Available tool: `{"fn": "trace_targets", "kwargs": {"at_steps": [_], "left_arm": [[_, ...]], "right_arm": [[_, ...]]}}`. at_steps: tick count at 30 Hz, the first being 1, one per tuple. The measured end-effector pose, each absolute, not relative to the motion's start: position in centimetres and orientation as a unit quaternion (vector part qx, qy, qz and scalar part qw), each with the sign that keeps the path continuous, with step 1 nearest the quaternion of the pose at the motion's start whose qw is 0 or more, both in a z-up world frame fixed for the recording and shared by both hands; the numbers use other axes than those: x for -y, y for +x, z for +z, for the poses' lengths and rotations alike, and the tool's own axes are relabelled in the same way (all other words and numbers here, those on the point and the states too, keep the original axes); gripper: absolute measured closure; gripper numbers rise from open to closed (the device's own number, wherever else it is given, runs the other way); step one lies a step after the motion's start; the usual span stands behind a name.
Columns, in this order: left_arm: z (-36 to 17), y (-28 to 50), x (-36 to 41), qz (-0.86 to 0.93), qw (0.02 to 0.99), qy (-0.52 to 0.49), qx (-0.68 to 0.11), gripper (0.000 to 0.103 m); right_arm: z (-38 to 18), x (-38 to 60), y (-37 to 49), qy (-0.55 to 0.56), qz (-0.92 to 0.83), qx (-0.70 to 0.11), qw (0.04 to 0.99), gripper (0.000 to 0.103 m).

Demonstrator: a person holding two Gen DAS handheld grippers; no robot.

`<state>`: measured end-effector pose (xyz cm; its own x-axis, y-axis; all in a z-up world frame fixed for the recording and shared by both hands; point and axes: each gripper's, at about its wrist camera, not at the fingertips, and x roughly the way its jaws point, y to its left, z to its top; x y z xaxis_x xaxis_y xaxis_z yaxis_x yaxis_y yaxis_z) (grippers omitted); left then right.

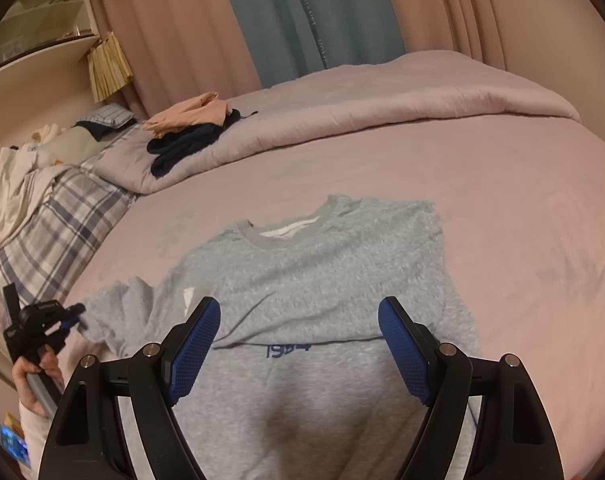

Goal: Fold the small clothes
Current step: 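Carry the grasped sleeve with the left tool across the chest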

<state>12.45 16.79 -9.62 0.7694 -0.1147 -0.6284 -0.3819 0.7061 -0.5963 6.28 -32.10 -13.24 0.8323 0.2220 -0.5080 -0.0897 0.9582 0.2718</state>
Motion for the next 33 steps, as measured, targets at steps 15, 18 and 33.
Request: {"fn": "trace_targets", "kwargs": {"at_steps": [15,18,33], "left_arm": [[-8.7,12.6,-14.5,0.052,0.876,-0.348,-0.33,0.092],[-8.6,12.4,-14.2,0.048,0.877,-0.346,-0.329,0.092],[-7.8,12.6,-11.0,0.011,0.886,-0.32,-0.336,0.092]], "right_arm": [[-13.2,32.0,6.3,0.12,0.081,-0.281,0.949,0.022],[-13.3,31.9,6.3,0.121,0.081,-0.281,0.949,0.022],[-13.4,31.9,6.2,0.125,0.08,-0.282,0.948,0.022]]}}
